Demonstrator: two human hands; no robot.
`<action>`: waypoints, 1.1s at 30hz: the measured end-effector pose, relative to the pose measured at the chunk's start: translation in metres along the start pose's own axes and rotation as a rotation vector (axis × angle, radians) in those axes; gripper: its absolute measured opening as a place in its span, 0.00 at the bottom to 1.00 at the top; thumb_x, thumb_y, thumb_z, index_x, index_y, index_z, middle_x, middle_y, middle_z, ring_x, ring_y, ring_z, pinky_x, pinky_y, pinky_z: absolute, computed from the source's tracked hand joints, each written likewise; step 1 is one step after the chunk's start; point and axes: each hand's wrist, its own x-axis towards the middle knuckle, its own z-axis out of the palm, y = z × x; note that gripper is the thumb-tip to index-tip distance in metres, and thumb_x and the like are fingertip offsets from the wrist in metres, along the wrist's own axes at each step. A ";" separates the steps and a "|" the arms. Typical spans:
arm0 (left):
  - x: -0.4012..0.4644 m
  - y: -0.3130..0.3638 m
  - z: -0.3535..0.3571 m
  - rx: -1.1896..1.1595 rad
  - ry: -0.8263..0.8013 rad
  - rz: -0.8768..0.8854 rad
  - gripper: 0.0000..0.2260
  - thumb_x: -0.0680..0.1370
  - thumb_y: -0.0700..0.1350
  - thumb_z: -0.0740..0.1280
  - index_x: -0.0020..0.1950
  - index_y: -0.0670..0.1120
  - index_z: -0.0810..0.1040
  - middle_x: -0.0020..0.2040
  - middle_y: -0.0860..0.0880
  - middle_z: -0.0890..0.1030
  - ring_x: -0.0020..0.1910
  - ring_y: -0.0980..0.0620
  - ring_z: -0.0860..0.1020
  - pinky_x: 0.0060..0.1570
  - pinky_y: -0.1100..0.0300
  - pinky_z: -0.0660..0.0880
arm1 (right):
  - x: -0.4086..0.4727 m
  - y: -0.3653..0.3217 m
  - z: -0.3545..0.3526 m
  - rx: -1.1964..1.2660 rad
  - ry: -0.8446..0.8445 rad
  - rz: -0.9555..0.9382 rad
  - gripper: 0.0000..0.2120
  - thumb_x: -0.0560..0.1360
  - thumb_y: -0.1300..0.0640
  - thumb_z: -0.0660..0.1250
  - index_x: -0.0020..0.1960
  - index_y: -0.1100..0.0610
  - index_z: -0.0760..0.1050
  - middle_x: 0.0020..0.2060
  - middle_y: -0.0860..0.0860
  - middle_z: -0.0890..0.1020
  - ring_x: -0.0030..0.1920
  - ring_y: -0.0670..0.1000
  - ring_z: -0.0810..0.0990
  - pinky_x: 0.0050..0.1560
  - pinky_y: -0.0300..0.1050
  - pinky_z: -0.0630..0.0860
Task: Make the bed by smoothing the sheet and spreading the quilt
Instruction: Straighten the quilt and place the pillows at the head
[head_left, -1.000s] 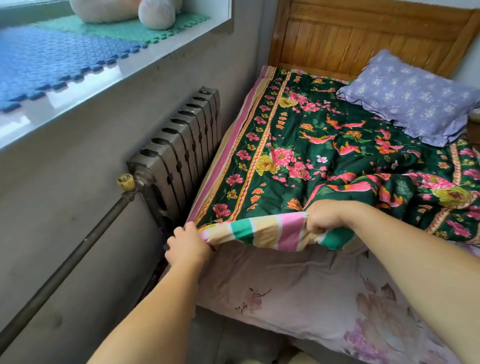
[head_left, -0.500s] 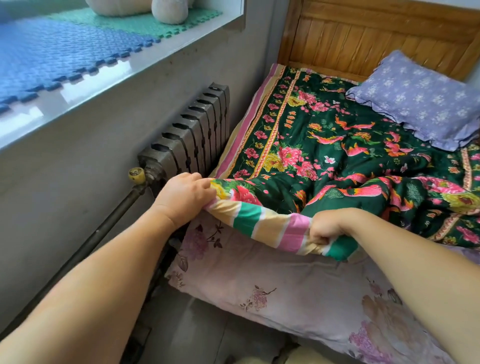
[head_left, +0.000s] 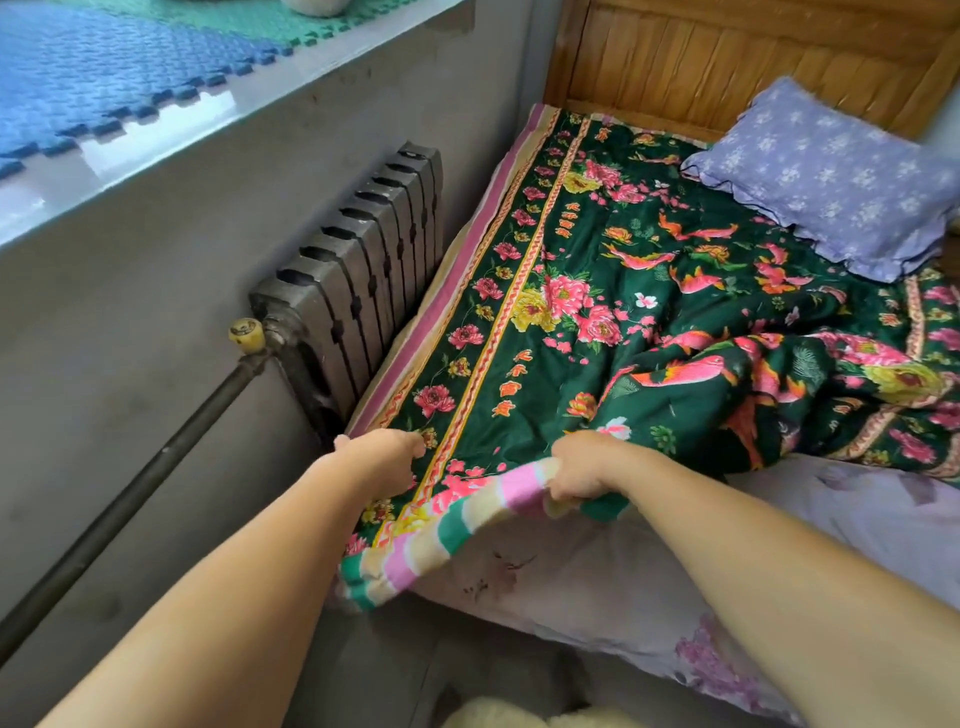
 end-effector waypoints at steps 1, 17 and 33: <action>0.005 0.009 -0.004 -0.009 0.016 0.014 0.25 0.76 0.37 0.56 0.72 0.54 0.64 0.66 0.50 0.73 0.68 0.47 0.69 0.66 0.39 0.65 | 0.001 0.004 -0.002 0.053 0.050 -0.024 0.16 0.61 0.54 0.71 0.48 0.58 0.79 0.44 0.55 0.82 0.42 0.56 0.80 0.38 0.44 0.76; 0.098 0.226 -0.013 -0.059 -0.029 0.156 0.19 0.76 0.41 0.61 0.67 0.51 0.71 0.63 0.49 0.76 0.63 0.46 0.73 0.63 0.46 0.70 | 0.018 0.256 0.004 1.203 0.115 0.231 0.10 0.77 0.63 0.61 0.55 0.66 0.76 0.36 0.52 0.72 0.33 0.46 0.69 0.33 0.37 0.64; 0.181 0.492 0.060 -0.199 0.016 -0.114 0.33 0.77 0.50 0.65 0.76 0.54 0.49 0.75 0.42 0.49 0.76 0.43 0.47 0.65 0.37 0.62 | 0.150 0.468 0.119 1.550 -0.006 0.670 0.26 0.72 0.45 0.70 0.63 0.59 0.71 0.50 0.56 0.75 0.50 0.56 0.77 0.53 0.51 0.77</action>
